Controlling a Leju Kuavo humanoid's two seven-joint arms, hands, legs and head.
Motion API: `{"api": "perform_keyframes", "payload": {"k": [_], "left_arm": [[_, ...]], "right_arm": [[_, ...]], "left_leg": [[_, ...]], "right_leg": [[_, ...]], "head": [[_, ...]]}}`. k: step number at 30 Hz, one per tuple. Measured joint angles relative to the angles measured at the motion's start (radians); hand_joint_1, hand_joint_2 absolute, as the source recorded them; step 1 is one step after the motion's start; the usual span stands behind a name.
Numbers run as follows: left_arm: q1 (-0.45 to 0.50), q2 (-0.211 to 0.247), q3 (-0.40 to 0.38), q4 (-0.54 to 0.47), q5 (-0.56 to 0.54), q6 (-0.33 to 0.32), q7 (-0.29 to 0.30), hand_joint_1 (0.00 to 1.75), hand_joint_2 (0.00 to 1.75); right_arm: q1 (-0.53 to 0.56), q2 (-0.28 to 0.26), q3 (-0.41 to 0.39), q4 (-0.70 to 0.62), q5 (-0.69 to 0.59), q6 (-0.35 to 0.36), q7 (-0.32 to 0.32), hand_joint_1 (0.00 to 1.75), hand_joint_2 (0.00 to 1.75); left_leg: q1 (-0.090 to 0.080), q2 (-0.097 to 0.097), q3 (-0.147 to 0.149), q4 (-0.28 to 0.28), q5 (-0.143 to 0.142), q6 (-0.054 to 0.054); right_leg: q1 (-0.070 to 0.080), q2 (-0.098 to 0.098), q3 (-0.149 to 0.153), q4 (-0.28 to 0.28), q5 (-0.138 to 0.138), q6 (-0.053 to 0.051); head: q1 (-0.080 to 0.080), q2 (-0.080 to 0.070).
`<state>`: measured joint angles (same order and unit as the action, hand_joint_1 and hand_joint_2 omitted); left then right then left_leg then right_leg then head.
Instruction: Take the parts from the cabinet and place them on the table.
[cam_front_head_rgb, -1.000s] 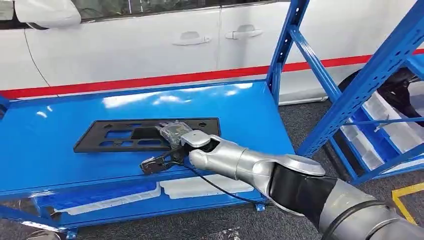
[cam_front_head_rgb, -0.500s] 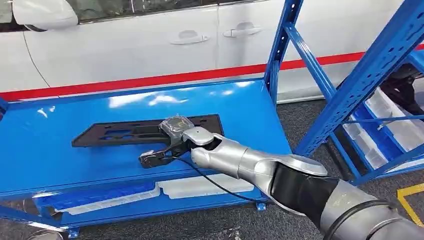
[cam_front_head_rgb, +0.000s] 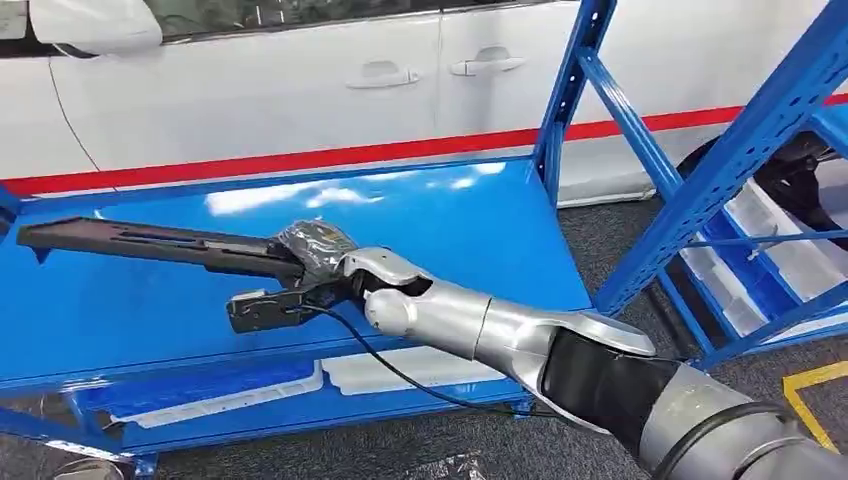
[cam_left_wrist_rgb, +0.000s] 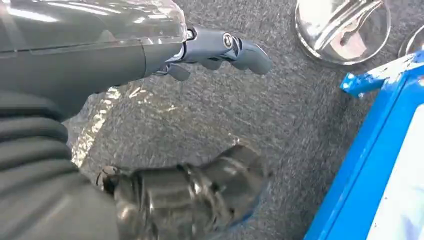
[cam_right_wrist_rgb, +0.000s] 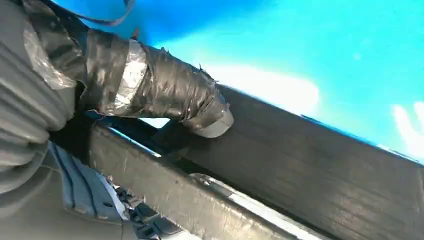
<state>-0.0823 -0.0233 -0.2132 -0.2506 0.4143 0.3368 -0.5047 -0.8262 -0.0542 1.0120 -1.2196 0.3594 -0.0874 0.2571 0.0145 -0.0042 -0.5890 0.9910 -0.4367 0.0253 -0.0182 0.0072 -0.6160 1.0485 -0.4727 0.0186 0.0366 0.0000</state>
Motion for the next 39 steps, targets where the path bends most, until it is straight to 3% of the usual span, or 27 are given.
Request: {"api": "perform_keyframes", "payload": {"k": [1,2,3,4,5,6,8,9,10,13,15,16,18,20,21,22,24,25,29,30,31,33,35,36,37,39], "left_arm": [[0.000,0.000,0.000,0.000,0.000,0.000,-0.001,0.00,1.75],[0.000,0.001,-0.002,0.000,0.001,-0.002,-0.002,0.00,1.75],[0.000,0.003,-0.004,0.000,0.005,-0.003,-0.002,0.00,1.75],[0.001,0.003,-0.005,0.000,0.012,0.000,-0.002,0.00,1.75],[0.001,0.003,-0.006,0.000,0.020,0.004,-0.001,0.00,1.75],[0.002,0.003,-0.006,0.000,0.026,0.011,0.004,0.00,1.75],[0.002,0.002,-0.009,0.000,0.033,0.024,0.022,0.00,1.75],[0.003,0.002,-0.011,0.000,0.036,0.028,0.031,0.00,1.75],[0.001,0.002,-0.014,0.001,0.037,0.033,0.037,0.00,1.75],[0.003,0.002,-0.021,0.002,0.037,0.042,0.047,0.00,1.75],[0.005,0.002,-0.021,0.003,0.037,0.042,0.048,0.00,1.75],[0.005,0.002,-0.022,0.003,0.037,0.043,0.048,0.00,1.75],[0.004,-0.002,-0.022,0.003,0.036,0.042,0.048,0.00,1.75],[0.005,-0.002,-0.022,0.003,0.037,0.042,0.048,0.00,1.75],[0.006,-0.002,-0.022,0.003,0.037,0.042,0.048,0.00,1.75],[0.006,-0.002,-0.022,0.003,0.037,0.042,0.048,0.00,1.75],[0.006,-0.001,-0.022,0.003,0.037,0.042,0.048,0.00,1.75],[0.004,0.003,-0.022,0.003,0.037,0.042,0.048,0.00,1.75],[0.006,0.002,-0.023,0.003,0.037,0.044,0.050,0.00,1.75],[0.006,0.001,-0.023,0.003,0.037,0.046,0.055,0.00,1.75],[0.005,0.000,-0.023,0.003,0.039,0.055,0.060,0.00,1.75],[0.004,0.000,-0.024,0.003,0.042,0.076,0.071,0.00,1.75],[0.006,-0.003,-0.024,0.003,0.046,0.099,0.085,0.00,1.75],[0.008,-0.004,-0.025,0.003,0.049,0.109,0.096,0.00,1.75],[0.010,-0.006,-0.027,0.003,0.049,0.117,0.109,0.00,1.75],[0.010,-0.012,-0.032,0.004,0.048,0.132,0.129,0.00,1.75]], "right_arm": [[0.000,0.000,-0.001,-0.004,-0.001,-0.002,-0.003,1.75,1.75],[0.001,0.000,-0.003,-0.019,-0.009,-0.014,-0.012,1.75,1.75],[0.005,0.000,-0.004,-0.032,-0.019,-0.023,-0.019,1.75,1.75],[0.010,-0.003,-0.004,-0.046,-0.035,-0.033,-0.028,1.75,1.75],[0.016,-0.005,-0.007,-0.062,-0.054,-0.045,-0.038,1.75,1.75],[0.020,-0.005,-0.012,-0.078,-0.072,-0.059,-0.049,1.75,1.75],[0.022,-0.005,-0.024,-0.110,-0.115,-0.101,-0.081,1.75,1.75],[0.021,-0.005,-0.032,-0.129,-0.130,-0.122,-0.094,1.75,1.75],[0.019,-0.006,-0.040,-0.143,-0.139,-0.133,-0.100,1.75,1.75],[0.027,-0.009,-0.059,-0.180,-0.147,-0.140,-0.104,1.75,1.75],[0.029,-0.010,-0.067,-0.195,-0.153,-0.140,-0.104,1.75,1.75],[0.030,-0.010,-0.070,-0.201,-0.153,-0.140,-0.104,1.75,1.75],[0.030,-0.010,-0.077,-0.217,-0.156,-0.140,-0.108,1.75,1.75],[0.035,-0.010,-0.079,-0.221,-0.156,-0.140,-0.108,1.75,1.75],[0.039,-0.010,-0.080,-0.224,-0.156,-0.140,-0.108,1.75,1.75],[0.042,-0.011,-0.082,-0.228,-0.156,-0.140,-0.108,1.75,1.75],[0.042,-0.011,-0.090,-0.240,-0.156,-0.140,-0.108,1.75,1.75],[0.042,-0.011,-0.095,-0.242,-0.156,-0.140,-0.109,1.75,1.75],[0.046,-0.012,-0.098,-0.249,-0.160,-0.143,-0.111,1.75,1.75],[0.049,-0.012,-0.102,-0.254,-0.177,-0.153,-0.123,1.75,1.75],[0.052,-0.013,-0.108,-0.257,-0.201,-0.174,-0.143,1.75,1.75],[0.056,-0.013,-0.125,-0.269,-0.267,-0.232,-0.187,1.75,1.75],[0.065,-0.013,-0.139,-0.280,-0.331,-0.270,-0.217,1.75,1.75],[0.069,-0.014,-0.142,-0.283,-0.374,-0.279,-0.231,1.75,1.75],[0.072,-0.014,-0.143,-0.287,-0.411,-0.284,-0.242,1.75,1.75],[0.072,-0.014,-0.144,-0.299,-0.469,-0.288,-0.265,1.75,1.75]], "left_leg": [[0.000,0.000,0.000,-0.001,0.001,0.002],[-0.001,0.000,-0.003,0.001,0.001,0.006],[-0.003,0.000,-0.004,0.002,0.000,0.008],[-0.004,0.000,-0.004,0.003,-0.001,0.009],[-0.004,0.000,-0.004,0.005,-0.002,0.010],[-0.004,0.000,-0.004,0.007,-0.004,0.009],[-0.002,-0.001,-0.004,0.018,-0.012,0.004],[-0.001,-0.002,-0.007,0.029,-0.020,-0.004],[-0.011,-0.002,-0.016,0.044,-0.027,-0.012],[-0.007,-0.003,-0.018,0.041,-0.022,-0.021],[-0.005,-0.001,-0.024,0.052,-0.037,-0.028],[-0.005,0.000,-0.039,0.089,-0.062,-0.034],[-0.001,0.000,-0.113,0.248,-0.134,-0.042],[-0.002,0.000,-0.168,0.352,-0.157,-0.042],[-0.002,-0.001,-0.166,0.337,-0.133,-0.037],[-0.005,-0.001,-0.140,0.274,-0.089,-0.030],[-0.016,-0.001,-0.059,0.095,0.003,-0.003],[-0.020,0.000,-0.039,0.061,-0.009,0.010],[-0.030,-0.001,-0.027,0.024,-0.005,0.013],[-0.011,0.003,-0.015,0.001,0.005,0.012],[-0.014,0.003,-0.009,-0.007,0.008,0.013],[-0.014,0.003,-0.010,-0.006,0.009,0.018],[-0.014,0.002,-0.010,-0.001,0.005,0.019],[-0.012,0.002,-0.010,0.004,0.004,0.018],[-0.011,0.002,-0.010,0.009,0.000,0.016],[-0.005,0.001,-0.013,0.032,-0.011,0.005]], "right_leg": [[0.000,-0.002,-0.011,0.027,-0.020,-0.001],[0.000,-0.002,-0.063,0.143,-0.079,-0.003],[0.000,-0.002,-0.103,0.232,-0.116,-0.003],[0.000,-0.002,-0.130,0.289,-0.132,-0.002],[0.000,-0.002,-0.139,0.304,-0.125,-0.002],[-0.001,-0.002,-0.124,0.272,-0.097,-0.002],[-0.004,-0.004,-0.048,0.112,-0.009,-0.003],[-0.006,-0.004,-0.010,0.029,0.019,-0.003],[0.000,-0.003,0.006,0.008,0.002,-0.003],[0.003,0.001,-0.004,0.014,0.002,-0.020],[-0.006,0.001,0.000,0.007,0.007,-0.030],[-0.007,0.001,0.001,0.006,0.007,-0.035],[-0.004,0.000,0.001,0.006,0.006,-0.040],[0.000,0.000,0.002,0.007,0.005,-0.042],[0.002,0.001,0.003,0.007,0.004,-0.044],[0.005,0.002,0.006,0.007,0.003,-0.045],[0.008,0.004,0.011,0.006,0.000,-0.046],[0.007,0.003,0.010,0.003,0.001,-0.045],[0.006,0.003,0.008,-0.010,0.009,-0.027],[0.008,0.001,0.005,-0.001,-0.002,-0.021],[0.011,0.000,-0.005,0.022,-0.022,-0.017],[0.007,-0.001,-0.064,0.156,-0.092,-0.015],[0.006,-0.001,-0.124,0.279,-0.130,-0.009],[0.004,-0.002,-0.127,0.278,-0.113,-0.006],[0.000,-0.002,-0.108,0.237,-0.081,-0.002],[-0.009,-0.005,-0.027,0.067,0.010,0.005]], "head": [[0.000,0.000],[0.000,0.000],[0.000,0.000],[0.000,0.000],[0.000,0.000],[0.000,0.000],[0.000,0.000],[0.000,0.000],[0.000,0.000],[-0.001,0.000],[-0.001,0.000],[-0.002,0.000],[-0.001,0.000],[-0.001,0.000],[-0.001,0.000],[-0.001,0.000],[-0.001,0.000],[0.000,0.000],[-0.001,0.000],[-0.001,0.000],[0.000,0.000],[0.001,0.000],[0.001,0.000],[0.000,0.000],[0.001,0.000],[0.000,0.000]]}}
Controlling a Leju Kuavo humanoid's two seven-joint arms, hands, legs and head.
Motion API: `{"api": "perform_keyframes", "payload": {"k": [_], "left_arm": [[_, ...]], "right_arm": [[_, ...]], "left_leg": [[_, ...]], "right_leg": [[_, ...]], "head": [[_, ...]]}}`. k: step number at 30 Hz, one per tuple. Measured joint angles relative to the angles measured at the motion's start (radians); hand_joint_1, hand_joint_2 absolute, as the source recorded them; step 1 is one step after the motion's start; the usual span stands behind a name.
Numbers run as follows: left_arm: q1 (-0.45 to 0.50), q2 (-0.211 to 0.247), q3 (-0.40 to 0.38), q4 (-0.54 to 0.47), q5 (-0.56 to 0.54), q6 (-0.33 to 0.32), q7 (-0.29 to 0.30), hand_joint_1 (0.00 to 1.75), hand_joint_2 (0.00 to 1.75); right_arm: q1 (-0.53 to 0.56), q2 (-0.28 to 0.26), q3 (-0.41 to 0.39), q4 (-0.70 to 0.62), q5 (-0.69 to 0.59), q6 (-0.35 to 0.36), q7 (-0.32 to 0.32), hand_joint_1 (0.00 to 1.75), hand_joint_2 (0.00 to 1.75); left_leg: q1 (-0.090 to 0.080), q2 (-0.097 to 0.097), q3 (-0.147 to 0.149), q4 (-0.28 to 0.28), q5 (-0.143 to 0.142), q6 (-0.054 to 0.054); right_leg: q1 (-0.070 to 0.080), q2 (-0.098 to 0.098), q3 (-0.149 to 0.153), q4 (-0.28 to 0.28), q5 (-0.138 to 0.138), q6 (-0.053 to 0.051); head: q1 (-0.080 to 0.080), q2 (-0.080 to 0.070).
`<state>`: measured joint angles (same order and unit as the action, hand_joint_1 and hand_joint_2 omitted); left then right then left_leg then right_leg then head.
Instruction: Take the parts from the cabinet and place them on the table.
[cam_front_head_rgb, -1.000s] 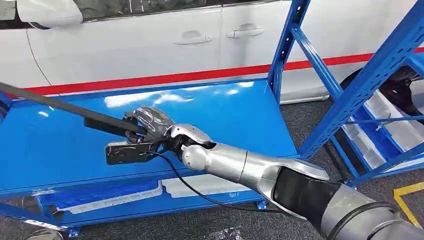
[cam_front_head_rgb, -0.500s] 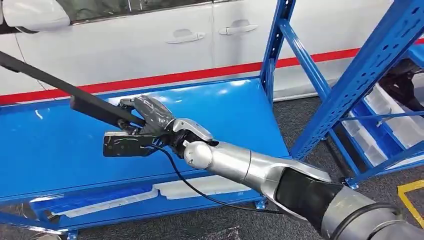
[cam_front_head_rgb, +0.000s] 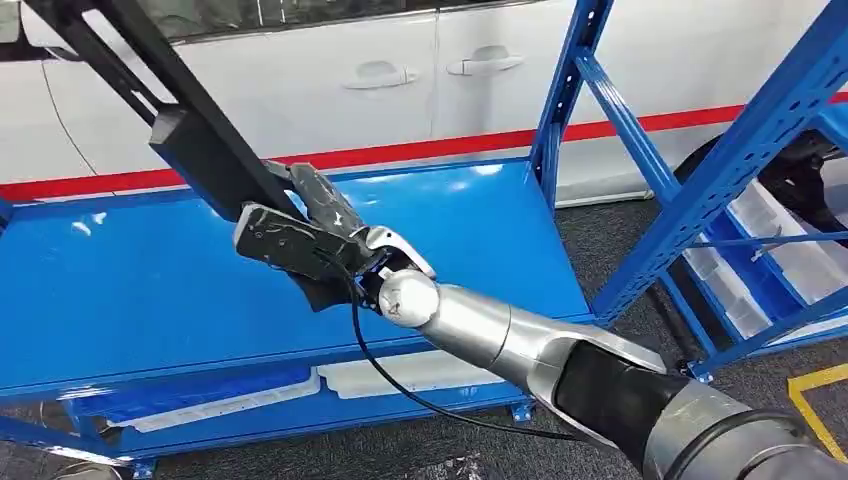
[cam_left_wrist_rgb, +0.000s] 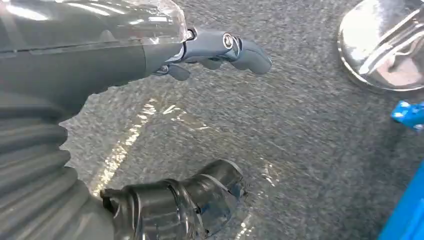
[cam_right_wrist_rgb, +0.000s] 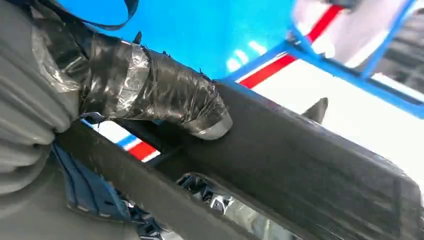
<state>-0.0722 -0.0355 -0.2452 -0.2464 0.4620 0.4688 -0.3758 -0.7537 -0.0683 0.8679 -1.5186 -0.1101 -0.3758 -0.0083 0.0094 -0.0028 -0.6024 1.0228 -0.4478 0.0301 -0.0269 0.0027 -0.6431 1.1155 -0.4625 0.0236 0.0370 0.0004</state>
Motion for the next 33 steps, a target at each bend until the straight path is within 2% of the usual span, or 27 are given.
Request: {"api": "perform_keyframes", "payload": {"k": [1,2,4,5,6,7,8,11,12,13,14,16,17,20,21,22,23,24,25,26,27,28,29,30,31,32,33], "left_arm": [[-0.001,0.000,-0.004,0.000,0.000,0.004,0.008,0.00,1.75],[-0.005,0.001,-0.008,0.000,0.000,0.009,0.013,0.00,1.75],[0.000,0.001,-0.013,0.000,0.005,0.017,0.015,0.00,1.75],[0.001,0.001,-0.014,0.001,0.006,0.021,0.015,0.00,1.75],[0.001,0.001,-0.014,0.002,0.008,0.026,0.015,0.00,1.75],[0.001,-0.001,-0.014,0.002,0.010,0.027,0.016,0.00,1.75],[0.001,-0.004,-0.015,0.002,0.011,0.028,0.016,0.00,1.75],[0.000,-0.004,-0.015,0.002,0.015,0.031,0.016,0.00,1.75],[0.000,-0.004,-0.016,0.002,0.017,0.031,0.015,0.00,1.75],[0.000,-0.004,-0.017,0.002,0.020,0.031,0.015,0.00,1.75],[0.000,-0.004,-0.017,0.002,0.023,0.032,0.014,0.00,1.75],[-0.003,-0.004,-0.018,0.002,0.025,0.034,0.013,0.00,1.75],[-0.007,-0.002,-0.018,0.002,0.025,0.036,0.013,0.00,1.75],[-0.012,-0.003,-0.024,0.002,0.032,0.040,0.011,0.00,1.75],[-0.010,-0.003,-0.026,0.002,0.035,0.043,0.011,0.00,1.75],[-0.008,-0.003,-0.028,0.002,0.036,0.045,0.012,0.00,1.75],[-0.007,-0.004,-0.032,0.002,0.038,0.045,0.013,0.00,1.75],[-0.008,-0.004,-0.033,0.002,0.042,0.047,0.014,0.00,1.75],[-0.009,-0.003,-0.034,0.002,0.042,0.047,0.015,0.00,1.75],[-0.010,-0.004,-0.036,0.002,0.042,0.047,0.015,0.00,1.75],[-0.010,-0.004,-0.040,0.002,0.042,0.046,0.016,0.00,1.75],[-0.010,-0.005,-0.042,0.002,0.042,0.046,0.016,0.00,1.75],[-0.010,-0.006,-0.043,0.002,0.042,0.046,0.016,0.00,1.75],[-0.010,-0.007,-0.044,0.002,0.042,0.045,0.016,0.00,1.75],[-0.011,-0.007,-0.047,0.002,0.043,0.045,0.016,0.00,1.75],[-0.011,-0.006,-0.048,0.002,0.043,0.045,0.016,0.00,1.75],[-0.013,-0.005,-0.048,0.002,0.043,0.045,0.016,0.00,1.75]], "right_arm": [[0.001,0.000,-0.003,-0.005,-0.023,-0.001,-0.011,1.75,1.75],[0.002,0.003,-0.006,-0.008,-0.049,-0.004,-0.022,1.75,1.75],[0.007,0.004,-0.010,-0.014,-0.106,-0.006,-0.044,1.75,1.75],[0.009,0.004,-0.011,-0.017,-0.149,0.005,-0.058,1.75,1.75],[0.009,0.004,-0.013,-0.022,-0.202,0.016,-0.072,1.75,1.75],[0.008,0.005,-0.014,-0.029,-0.240,0.023,-0.079,1.75,1.75],[0.007,0.005,-0.015,-0.036,-0.262,0.027,-0.084,1.75,1.75],[0.008,0.005,-0.015,-0.041,-0.305,0.041,-0.088,1.75,1.75],[0.009,0.005,-0.015,-0.041,-0.318,0.045,-0.089,1.75,1.75],[0.009,0.005,-0.015,-0.041,-0.326,0.048,-0.092,1.75,1.75],[0.009,0.005,-0.015,-0.042,-0.342,0.055,-0.097,1.75,1.75],[0.007,0.005,-0.015,-0.050,-0.363,0.064,-0.105,1.75,1.75],[0.007,0.005,-0.015,-0.055,-0.372,0.068,-0.109,1.75,1.75],[0.005,0.003,-0.016,-0.058,-0.405,0.084,-0.125,1.75,1.75],[0.006,0.003,-0.016,-0.058,-0.419,0.091,-0.128,1.75,1.75],[0.005,0.002,-0.016,-0.058,-0.435,0.099,-0.131,1.75,1.75],[0.005,0.001,-0.016,-0.058,-0.457,0.112,-0.134,1.75,1.75],[0.004,0.000,-0.016,-0.058,-0.470,0.123,-0.134,1.75,1.75],[0.005,-0.001,-0.016,-0.059,-0.484,0.137,-0.135,1.75,1.75],[0.007,-0.001,-0.016,-0.059,-0.493,0.147,-0.135,1.75,1.75],[0.007,-0.002,-0.016,-0.058,-0.502,0.159,-0.135,1.75,1.75],[0.007,-0.003,-0.016,-0.058,-0.504,0.167,-0.135,1.75,1.75],[0.007,-0.004,-0.016,-0.058,-0.506,0.175,-0.135,1.75,1.75],[0.007,-0.004,-0.016,-0.057,-0.510,0.181,-0.135,1.75,1.75],[0.006,-0.005,-0.016,-0.057,-0.513,0.191,-0.135,1.75,1.75],[0.004,-0.005,-0.016,-0.056,-0.517,0.205,-0.135,1.75,1.75],[0.004,-0.004,-0.016,-0.058,-0.518,0.218,-0.134,1.75,1.75]], "left_leg": [[0.002,0.000,-0.005,0.011,-0.006,-0.007],[-0.007,-0.004,-0.018,0.032,-0.011,-0.014],[-0.007,-0.004,-0.024,0.025,-0.002,-0.020],[-0.006,-0.004,-0.025,0.024,0.001,-0.024],[-0.005,-0.003,-0.031,0.028,-0.004,-0.025],[-0.004,-0.002,-0.042,0.047,-0.031,-0.031],[-0.003,-0.002,-0.054,0.093,-0.073,-0.037],[0.001,-0.001,-0.119,0.312,-0.192,-0.047],[0.001,-0.001,-0.119,0.334,-0.197,-0.046],[0.001,-0.001,-0.096,0.310,-0.184,-0.042],[0.000,-0.001,-0.054,0.246,-0.155,-0.035],[-0.011,-0.002,0.075,0.046,-0.090,-0.008],[-0.016,0.002,0.095,-0.004,-0.107,-0.003],[-0.027,0.001,0.080,-0.003,-0.079,0.005],[-0.028,0.001,0.080,-0.020,-0.063,0.010],[-0.011,0.006,0.089,-0.044,-0.039,0.011],[-0.014,0.012,0.078,-0.052,-0.022,0.013],[-0.012,0.013,0.065,-0.052,-0.010,0.020],[-0.013,0.013,0.050,-0.051,-0.002,0.019],[-0.013,0.013,0.036,-0.048,0.006,0.019],[-0.012,0.013,0.020,-0.041,0.014,0.018],[-0.010,0.014,0.004,-0.034,0.020,0.017],[-0.007,0.014,-0.013,-0.024,0.025,0.013],[-0.003,0.014,-0.031,-0.011,0.028,0.008],[-0.001,0.013,-0.047,0.008,0.029,0.004],[-0.005,0.012,-0.066,0.024,0.029,-0.004],[-0.006,0.012,-0.074,0.038,0.030,-0.008]], "right_leg": [[0.000,0.002,0.017,-0.038,-0.012,0.002],[0.005,0.007,0.018,-0.045,-0.010,-0.008],[0.010,0.007,0.008,-0.033,-0.007,-0.023],[0.009,0.008,0.006,-0.034,-0.003,-0.029],[0.001,0.006,0.003,-0.041,0.004,-0.041],[0.001,0.005,-0.001,-0.041,0.009,-0.047],[0.001,0.003,-0.004,-0.042,0.013,-0.053],[0.008,-0.002,-0.018,-0.042,0.024,-0.060],[0.010,-0.002,-0.024,-0.042,0.029,-0.060],[0.013,-0.002,-0.031,-0.042,0.035,-0.060],[0.016,-0.001,-0.037,-0.042,0.041,-0.060],[0.019,0.000,-0.044,-0.042,0.052,-0.060],[0.022,-0.002,-0.046,-0.044,0.059,-0.054],[0.012,-0.008,-0.047,-0.060,0.083,-0.035],[0.015,-0.007,-0.044,-0.071,0.094,-0.028],[0.018,-0.006,-0.049,-0.071,0.086,-0.025],[0.017,-0.003,-0.059,-0.049,0.036,-0.020],[0.016,-0.002,-0.077,0.012,-0.030,-0.018],[0.015,-0.003,-0.094,0.090,-0.088,-0.015],[0.014,-0.003,-0.108,0.161,-0.123,-0.011],[0.013,-0.003,-0.111,0.211,-0.128,-0.007],[0.011,-0.003,-0.098,0.220,-0.106,-0.003],[0.007,-0.004,-0.065,0.191,-0.071,0.001],[0.002,-0.004,-0.013,0.125,-0.038,0.007],[-0.004,-0.005,0.049,0.039,-0.026,0.014],[-0.001,-0.004,0.087,-0.025,-0.073,0.020],[0.006,0.001,0.088,-0.034,-0.071,0.000]], "head": [[0.000,0.000],[0.001,0.000],[0.000,0.000],[0.000,0.000],[0.001,0.000],[0.000,0.000],[0.000,0.000],[0.000,0.000],[0.000,0.000],[0.000,0.000],[0.000,0.000],[0.000,0.000],[0.000,0.000],[0.000,0.000],[0.000,0.000],[0.001,0.000],[0.001,0.000],[0.001,0.000],[0.002,0.000],[0.001,0.000],[0.002,0.000],[0.001,0.000],[0.001,0.000],[0.001,0.000],[0.001,0.000],[0.002,0.000],[0.000,0.000]]}}
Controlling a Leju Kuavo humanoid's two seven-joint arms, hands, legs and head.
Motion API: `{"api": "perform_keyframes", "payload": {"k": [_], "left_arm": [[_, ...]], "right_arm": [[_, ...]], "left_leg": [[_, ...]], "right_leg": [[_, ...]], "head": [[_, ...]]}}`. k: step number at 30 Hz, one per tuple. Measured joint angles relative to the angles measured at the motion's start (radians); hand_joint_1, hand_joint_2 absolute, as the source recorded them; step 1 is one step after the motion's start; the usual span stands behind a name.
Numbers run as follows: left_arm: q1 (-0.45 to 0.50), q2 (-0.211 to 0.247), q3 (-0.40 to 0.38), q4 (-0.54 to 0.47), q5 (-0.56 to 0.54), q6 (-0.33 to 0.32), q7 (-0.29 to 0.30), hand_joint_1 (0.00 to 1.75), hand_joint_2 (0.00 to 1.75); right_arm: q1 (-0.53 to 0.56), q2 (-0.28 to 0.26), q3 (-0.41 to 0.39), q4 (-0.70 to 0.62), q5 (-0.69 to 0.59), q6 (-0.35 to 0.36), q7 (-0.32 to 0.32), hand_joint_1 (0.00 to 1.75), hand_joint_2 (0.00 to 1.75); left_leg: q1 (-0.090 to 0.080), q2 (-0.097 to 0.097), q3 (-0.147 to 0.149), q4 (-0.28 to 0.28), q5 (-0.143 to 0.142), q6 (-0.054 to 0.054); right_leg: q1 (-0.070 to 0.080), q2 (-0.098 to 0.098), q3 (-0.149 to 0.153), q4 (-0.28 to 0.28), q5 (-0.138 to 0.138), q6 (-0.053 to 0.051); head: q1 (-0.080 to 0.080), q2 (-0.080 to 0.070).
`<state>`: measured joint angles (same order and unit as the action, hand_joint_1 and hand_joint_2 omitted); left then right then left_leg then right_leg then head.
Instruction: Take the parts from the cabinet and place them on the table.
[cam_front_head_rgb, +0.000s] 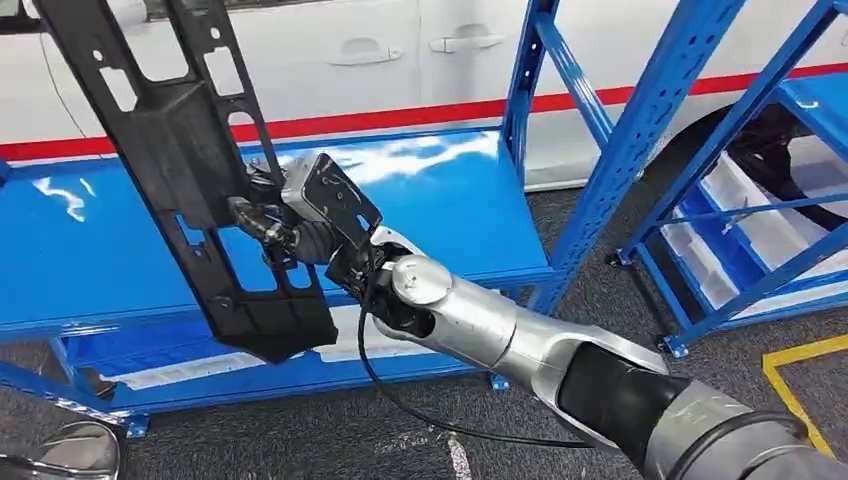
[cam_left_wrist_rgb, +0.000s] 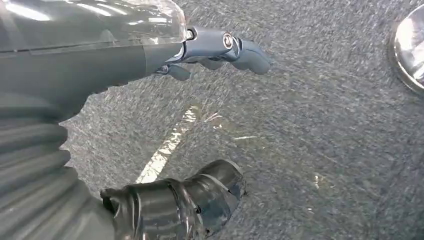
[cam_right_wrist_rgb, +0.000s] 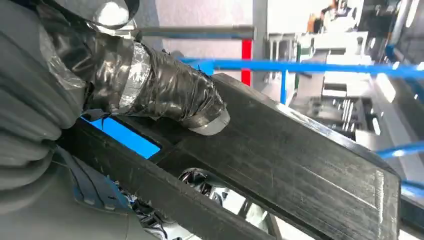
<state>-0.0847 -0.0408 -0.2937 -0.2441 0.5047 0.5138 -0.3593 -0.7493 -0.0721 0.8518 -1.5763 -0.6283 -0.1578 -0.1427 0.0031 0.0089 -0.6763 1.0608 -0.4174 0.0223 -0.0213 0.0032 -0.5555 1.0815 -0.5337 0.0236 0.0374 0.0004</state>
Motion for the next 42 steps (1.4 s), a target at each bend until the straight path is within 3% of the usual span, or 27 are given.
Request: {"api": "perform_keyframes", "payload": {"k": [4,6,8,9,10,12,13,14,15,16,18,19,20,21,23,24,25,27,34,35,36,37,38,39,40,41,42], "left_arm": [[0.001,0.002,-0.006,0.001,0.001,0.000,0.002,0.00,1.75],[0.001,0.002,-0.014,0.001,0.002,0.000,0.003,0.00,1.75],[0.000,0.001,-0.016,0.001,0.003,0.000,0.008,0.00,1.75],[0.000,0.001,-0.016,0.001,0.003,0.000,0.009,0.00,1.75],[0.000,0.001,-0.016,0.001,0.003,0.000,0.009,0.00,1.75],[-0.001,0.001,-0.017,0.001,0.004,0.000,0.009,0.00,1.75],[-0.002,0.001,-0.017,0.001,0.004,0.000,0.009,0.00,1.75],[-0.005,0.004,-0.018,0.001,0.004,0.000,0.009,0.00,1.75],[-0.007,0.005,-0.018,0.001,0.005,0.000,0.009,0.00,1.75],[-0.009,0.005,-0.018,0.001,0.004,0.000,0.009,0.00,1.75],[-0.010,0.004,-0.019,0.001,0.006,0.000,0.009,0.00,1.75],[-0.008,0.004,-0.021,0.001,0.010,0.000,0.009,0.00,1.75],[-0.010,0.004,-0.025,0.001,0.011,0.000,0.009,0.00,1.75],[-0.008,0.004,-0.027,0.001,0.011,0.000,0.009,0.00,1.75],[-0.008,0.005,-0.028,0.001,0.013,0.000,0.010,0.00,1.75],[-0.009,0.005,-0.030,0.001,0.013,0.000,0.009,0.00,1.75],[-0.009,0.005,-0.034,0.001,0.013,0.000,0.009,0.00,1.75],[-0.008,0.004,-0.038,0.001,0.014,0.000,0.009,0.00,1.75],[-0.008,0.004,-0.038,0.001,0.014,0.000,0.009,0.00,1.75],[-0.008,0.003,-0.039,0.001,0.014,0.000,0.009,0.00,1.75],[-0.007,0.003,-0.041,0.001,0.015,0.000,0.009,0.00,1.75],[-0.008,0.003,-0.041,0.001,0.015,0.000,0.009,0.00,1.75],[-0.009,0.003,-0.042,0.001,0.017,0.000,0.009,0.00,1.75],[-0.004,0.005,-0.042,0.002,0.018,0.000,0.009,0.00,1.75],[-0.005,0.003,-0.043,0.001,0.019,-0.001,0.008,0.00,1.75],[-0.005,0.003,-0.043,0.001,0.019,-0.001,0.008,0.00,1.75],[-0.005,0.003,-0.043,0.002,0.019,-0.002,0.008,0.00,1.75]], "right_arm": [[-0.006,-0.001,0.001,0.005,-0.003,0.063,0.010,1.75,1.75],[-0.016,0.000,0.008,0.007,0.006,0.085,0.019,1.75,1.75],[-0.022,0.001,0.020,0.009,0.014,0.098,0.025,1.75,1.75],[-0.021,0.002,0.025,0.011,0.021,0.101,0.026,1.75,1.75],[-0.021,0.002,0.030,0.013,0.025,0.103,0.029,1.75,1.75],[-0.022,0.003,0.041,0.018,0.029,0.104,0.032,1.75,1.75],[-0.022,0.003,0.046,0.019,0.033,0.104,0.032,1.75,1.75],[-0.024,0.006,0.050,0.019,0.036,0.104,0.032,1.75,1.75],[-0.026,0.007,0.050,0.020,0.039,0.104,0.032,1.75,1.75],[-0.028,0.009,0.053,0.022,0.041,0.105,0.032,1.75,1.75],[-0.036,0.010,0.058,0.026,0.042,0.107,0.031,1.75,1.75],[-0.036,0.010,0.062,0.029,0.043,0.107,0.031,1.75,1.75],[-0.036,0.009,0.065,0.033,0.045,0.107,0.031,1.75,1.75],[-0.037,0.008,0.067,0.036,0.047,0.107,0.031,1.75,1.75],[-0.037,0.008,0.069,0.041,0.053,0.107,0.031,1.75,1.75],[-0.037,0.008,0.071,0.044,0.056,0.107,0.031,1.75,1.75],[-0.037,0.008,0.072,0.047,0.056,0.107,0.031,1.75,1.75],[-0.037,0.008,0.073,0.051,0.056,0.107,0.031,1.75,1.75],[-0.037,0.008,0.073,0.052,0.056,0.107,0.031,1.75,1.75],[-0.037,0.008,0.074,0.053,0.057,0.107,0.031,1.75,1.75],[-0.037,0.008,0.074,0.056,0.057,0.107,0.031,1.75,1.75],[-0.038,0.008,0.074,0.056,0.057,0.107,0.031,1.75,1.75],[-0.040,0.011,0.075,0.056,0.058,0.107,0.030,1.75,1.75],[-0.045,0.011,0.077,0.065,0.060,0.107,0.026,1.75,1.75],[-0.048,0.017,0.079,0.069,0.060,0.107,0.024,1.75,1.75],[-0.048,0.017,0.079,0.071,0.060,0.107,0.024,1.75,1.75],[-0.048,0.017,0.080,0.072,0.060,0.107,0.024,1.75,1.75]], "left_leg": [[0.001,-0.003,-0.010,0.002,0.022,-0.018],[0.005,-0.005,-0.044,0.081,-0.086,-0.032],[0.009,-0.005,-0.075,0.226,-0.187,-0.040],[0.009,-0.005,-0.077,0.276,-0.197,-0.040],[0.009,-0.005,-0.067,0.293,-0.178,-0.038],[0.006,-0.006,0.001,0.226,-0.107,-0.025],[0.001,-0.007,0.062,0.146,-0.086,-0.012],[-0.007,-0.010,0.134,0.047,-0.111,0.006],[-0.009,-0.009,0.187,-0.035,-0.140,0.011],[-0.011,-0.010,0.183,-0.041,-0.136,-0.001],[-0.021,-0.012,0.174,-0.056,-0.111,0.014],[-0.015,-0.008,0.169,-0.087,-0.086,0.013],[-0.007,0.000,0.173,-0.096,-0.065,0.016],[-0.006,0.000,0.157,-0.101,-0.052,0.023],[-0.006,0.000,0.127,-0.094,-0.030,0.027],[-0.006,0.000,0.108,-0.087,-0.021,0.026],[-0.005,0.000,0.086,-0.076,-0.013,0.025],[-0.002,0.001,0.061,-0.062,-0.006,0.022],[-0.002,0.001,0.057,-0.059,-0.005,0.022],[-0.001,0.001,0.051,-0.055,-0.003,0.020],[0.002,0.001,0.025,-0.034,0.001,0.014],[0.003,0.001,0.014,-0.020,0.002,0.011],[-0.003,-0.001,-0.009,0.004,0.004,0.003],[0.003,-0.003,-0.023,0.012,0.018,-0.020],[0.009,-0.004,-0.076,0.243,-0.196,-0.042],[0.009,-0.004,-0.073,0.282,-0.190,-0.041],[0.009,-0.005,-0.059,0.291,-0.156,-0.039]], "right_leg": [[-0.009,-0.003,-0.039,-0.001,0.019,-0.035],[-0.008,-0.005,-0.050,0.001,0.043,-0.050],[-0.003,-0.005,-0.078,0.001,0.064,-0.055],[0.000,-0.006,-0.091,0.002,0.074,-0.056],[0.003,-0.006,-0.104,0.002,0.084,-0.056],[0.010,-0.007,-0.128,0.002,0.104,-0.056],[0.012,-0.006,-0.139,0.001,0.114,-0.056],[0.010,-0.007,-0.143,0.001,0.123,-0.055],[0.016,-0.007,-0.145,-0.002,0.129,-0.048],[0.009,-0.010,-0.139,-0.013,0.142,-0.042],[0.002,-0.010,-0.134,-0.037,0.169,-0.030],[0.011,-0.007,-0.137,-0.047,0.178,-0.024],[0.007,-0.006,-0.147,-0.037,0.141,-0.021],[0.010,-0.004,-0.157,0.005,0.075,-0.020],[0.008,-0.005,-0.181,0.139,-0.035,-0.015],[0.008,-0.005,-0.189,0.208,-0.056,-0.011],[0.008,-0.005,-0.185,0.251,-0.038,-0.008],[0.004,-0.005,-0.156,0.240,0.014,-0.003],[0.003,-0.005,-0.150,0.233,0.022,-0.003],[0.002,-0.005,-0.138,0.220,0.034,-0.002],[-0.003,-0.006,-0.075,0.139,0.065,0.004],[-0.007,-0.006,-0.038,0.086,0.052,0.006],[0.006,-0.003,0.011,-0.004,-0.010,0.001],[-0.002,-0.007,-0.022,0.003,0.019,-0.040],[0.002,-0.005,-0.081,0.002,0.068,-0.054],[0.004,-0.006,-0.095,0.003,0.079,-0.053],[0.005,-0.006,-0.110,0.004,0.090,-0.053]], "head": [[0.001,0.000],[-0.001,0.000],[-0.002,0.000],[-0.002,0.000],[-0.003,0.000],[-0.002,0.000],[-0.003,0.000],[-0.002,0.000],[-0.002,0.000],[-0.002,0.000],[-0.005,0.000],[-0.005,0.000],[-0.004,0.000],[-0.004,0.000],[-0.004,0.000],[-0.003,0.000],[-0.004,0.000],[-0.004,0.000],[-0.004,0.000],[-0.003,0.000],[-0.004,0.000],[-0.003,0.000],[-0.003,0.000],[-0.004,0.000],[-0.005,0.000],[-0.005,0.000],[-0.005,0.000]]}}
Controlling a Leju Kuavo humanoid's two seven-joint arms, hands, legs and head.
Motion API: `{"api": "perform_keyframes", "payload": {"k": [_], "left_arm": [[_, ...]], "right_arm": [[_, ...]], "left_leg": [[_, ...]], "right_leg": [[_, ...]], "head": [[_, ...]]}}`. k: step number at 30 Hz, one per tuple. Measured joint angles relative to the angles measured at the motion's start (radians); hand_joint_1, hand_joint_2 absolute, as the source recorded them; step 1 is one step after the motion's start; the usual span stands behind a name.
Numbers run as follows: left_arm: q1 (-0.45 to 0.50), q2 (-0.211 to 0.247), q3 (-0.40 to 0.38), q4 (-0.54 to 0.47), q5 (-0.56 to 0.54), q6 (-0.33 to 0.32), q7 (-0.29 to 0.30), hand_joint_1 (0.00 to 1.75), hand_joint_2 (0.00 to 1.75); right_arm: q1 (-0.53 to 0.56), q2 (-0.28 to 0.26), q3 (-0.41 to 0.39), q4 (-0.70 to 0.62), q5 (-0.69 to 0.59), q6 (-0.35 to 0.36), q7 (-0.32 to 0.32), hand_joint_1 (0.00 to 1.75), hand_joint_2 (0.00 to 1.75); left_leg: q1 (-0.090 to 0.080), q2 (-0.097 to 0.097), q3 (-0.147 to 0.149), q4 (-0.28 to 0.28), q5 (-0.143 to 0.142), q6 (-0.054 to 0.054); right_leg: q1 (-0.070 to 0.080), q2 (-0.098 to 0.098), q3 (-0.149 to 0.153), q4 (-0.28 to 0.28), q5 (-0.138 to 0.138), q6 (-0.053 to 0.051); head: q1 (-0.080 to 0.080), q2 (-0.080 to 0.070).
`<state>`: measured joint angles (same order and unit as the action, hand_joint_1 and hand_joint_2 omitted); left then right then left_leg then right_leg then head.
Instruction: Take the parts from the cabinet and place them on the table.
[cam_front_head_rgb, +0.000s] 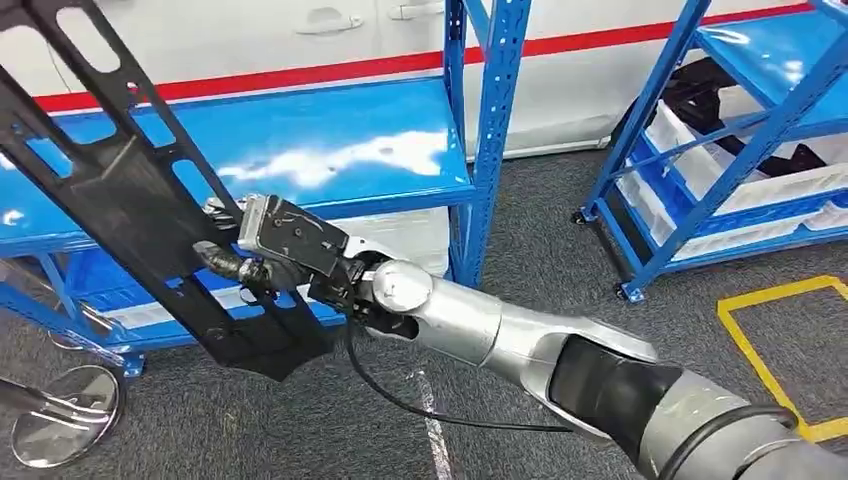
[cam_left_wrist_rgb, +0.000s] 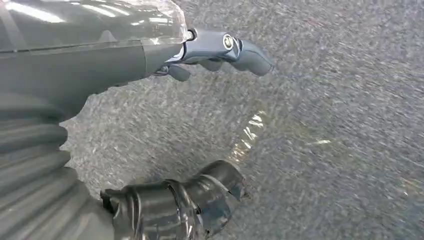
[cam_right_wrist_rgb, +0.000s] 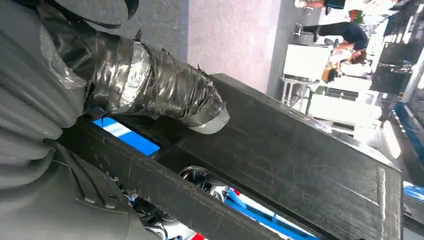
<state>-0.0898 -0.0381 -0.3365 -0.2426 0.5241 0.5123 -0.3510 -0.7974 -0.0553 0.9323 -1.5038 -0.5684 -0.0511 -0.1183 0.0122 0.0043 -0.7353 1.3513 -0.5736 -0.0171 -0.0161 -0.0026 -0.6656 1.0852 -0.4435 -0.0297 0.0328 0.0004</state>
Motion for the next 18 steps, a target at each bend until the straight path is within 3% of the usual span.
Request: {"api": "perform_keyframes", "payload": {"k": [1,2,3,4,5,6,8,9,10,11,12,14,15,16,18], "left_arm": [[0.000,0.000,0.000,0.000,0.001,0.000,0.000,0.00,1.75],[0.000,0.000,0.000,0.000,0.001,0.000,0.000,0.00,1.75],[-0.002,0.000,0.000,0.000,0.002,0.000,-0.003,0.00,1.75],[-0.005,0.004,0.000,0.000,0.002,-0.003,-0.009,0.00,1.75],[-0.006,0.003,0.000,0.000,0.002,-0.007,-0.018,0.00,1.75],[-0.006,0.003,0.000,0.000,0.002,-0.009,-0.023,0.00,1.75],[-0.008,0.003,-0.001,0.000,0.002,-0.013,-0.027,0.00,1.75],[-0.006,0.002,-0.002,0.000,0.004,-0.013,-0.027,0.00,1.75],[-0.005,0.002,-0.003,0.000,0.005,-0.014,-0.027,0.00,1.75],[-0.005,0.002,-0.005,0.000,0.006,-0.014,-0.027,0.00,1.75],[-0.005,0.004,-0.005,0.000,0.009,-0.014,-0.026,0.00,1.75],[-0.004,0.004,-0.006,0.000,0.017,-0.014,-0.026,0.00,1.75],[-0.002,0.004,-0.007,0.000,0.023,-0.013,-0.027,0.00,1.75],[0.000,0.004,-0.007,0.000,0.031,-0.012,-0.030,0.00,1.75],[0.002,0.003,-0.007,0.000,0.049,-0.010,-0.041,0.00,1.75]], "right_arm": [[0.000,0.000,0.000,0.002,0.000,0.000,0.000,1.75,1.75],[0.000,0.000,0.000,0.002,0.001,0.000,-0.001,1.75,1.75],[-0.001,0.000,0.000,0.001,0.003,0.000,-0.002,1.75,1.75],[-0.002,0.002,0.000,0.001,0.005,0.000,-0.003,1.75,1.75],[-0.003,0.003,0.000,0.002,0.006,-0.001,-0.004,1.75,1.75],[-0.005,0.003,0.000,0.003,0.009,-0.001,-0.005,1.75,1.75],[-0.007,0.005,0.000,0.003,0.013,-0.001,-0.006,1.75,1.75],[-0.006,0.003,0.000,0.005,0.014,-0.002,-0.006,1.75,1.75],[-0.006,0.003,0.000,0.007,0.014,-0.002,-0.006,1.75,1.75],[-0.007,0.003,0.001,0.008,0.019,-0.004,-0.006,1.75,1.75],[-0.008,0.003,0.000,0.008,0.024,-0.014,-0.009,1.75,1.75],[-0.006,0.003,0.000,0.009,0.048,-0.044,-0.017,1.75,1.75],[-0.006,0.000,0.000,0.008,0.057,-0.065,-0.022,1.75,1.75],[-0.005,-0.004,-0.003,0.008,0.060,-0.088,-0.026,1.75,1.75],[-0.004,-0.019,-0.024,-0.005,0.063,-0.134,-0.030,1.75,1.75]], "left_leg": [[0.000,0.000,0.030,-0.022,0.043,0.004],[-0.002,-0.001,0.086,-0.089,0.082,0.014],[-0.005,-0.003,0.151,-0.172,0.085,0.025],[-0.010,-0.002,0.207,-0.265,0.029,0.037],[-0.013,-0.003,0.251,-0.340,0.004,0.033],[-0.018,-0.004,0.237,-0.328,0.023,0.031],[-0.023,-0.003,0.234,-0.350,0.042,0.042],[-0.007,0.000,0.246,-0.375,0.065,0.044],[-0.012,0.005,0.241,-0.383,0.078,0.046],[-0.012,0.005,0.230,-0.385,0.085,0.054],[-0.012,0.005,0.214,-0.382,0.098,0.058],[-0.013,0.000,0.189,-0.370,0.109,0.058],[-0.012,-0.004,0.177,-0.362,0.112,0.056],[-0.011,-0.009,0.166,-0.353,0.113,0.055],[-0.008,-0.023,0.145,-0.325,0.112,0.052]], "right_leg": [[0.002,0.000,-0.015,0.000,0.011,0.001],[0.004,0.001,-0.030,0.000,0.020,0.001],[0.005,0.001,-0.038,-0.001,0.030,0.003],[0.005,0.000,-0.040,-0.003,0.038,0.007],[0.004,-0.001,-0.038,-0.006,0.046,0.014],[0.000,-0.003,-0.032,-0.019,0.058,0.021],[-0.003,-0.003,-0.029,-0.039,0.082,0.035],[0.002,-0.002,-0.036,-0.032,0.079,0.038],[0.006,0.002,-0.047,-0.017,0.050,0.043],[0.005,0.002,-0.063,0.030,0.003,0.041],[0.006,0.003,-0.097,0.128,-0.059,0.041],[0.006,0.003,-0.126,0.254,-0.115,0.043],[0.005,0.002,-0.115,0.257,-0.112,0.045],[0.003,0.003,-0.080,0.220,-0.094,0.046],[-0.005,0.011,0.033,0.051,-0.034,0.048]], "head": [[0.000,0.000],[0.000,0.000],[0.000,0.000],[0.000,0.000],[0.001,0.000],[0.000,0.000],[-0.002,0.000],[-0.001,0.000],[-0.001,0.000],[0.000,0.000],[0.002,0.000],[0.001,0.000],[0.001,0.000],[0.001,0.000],[0.001,0.000]]}}
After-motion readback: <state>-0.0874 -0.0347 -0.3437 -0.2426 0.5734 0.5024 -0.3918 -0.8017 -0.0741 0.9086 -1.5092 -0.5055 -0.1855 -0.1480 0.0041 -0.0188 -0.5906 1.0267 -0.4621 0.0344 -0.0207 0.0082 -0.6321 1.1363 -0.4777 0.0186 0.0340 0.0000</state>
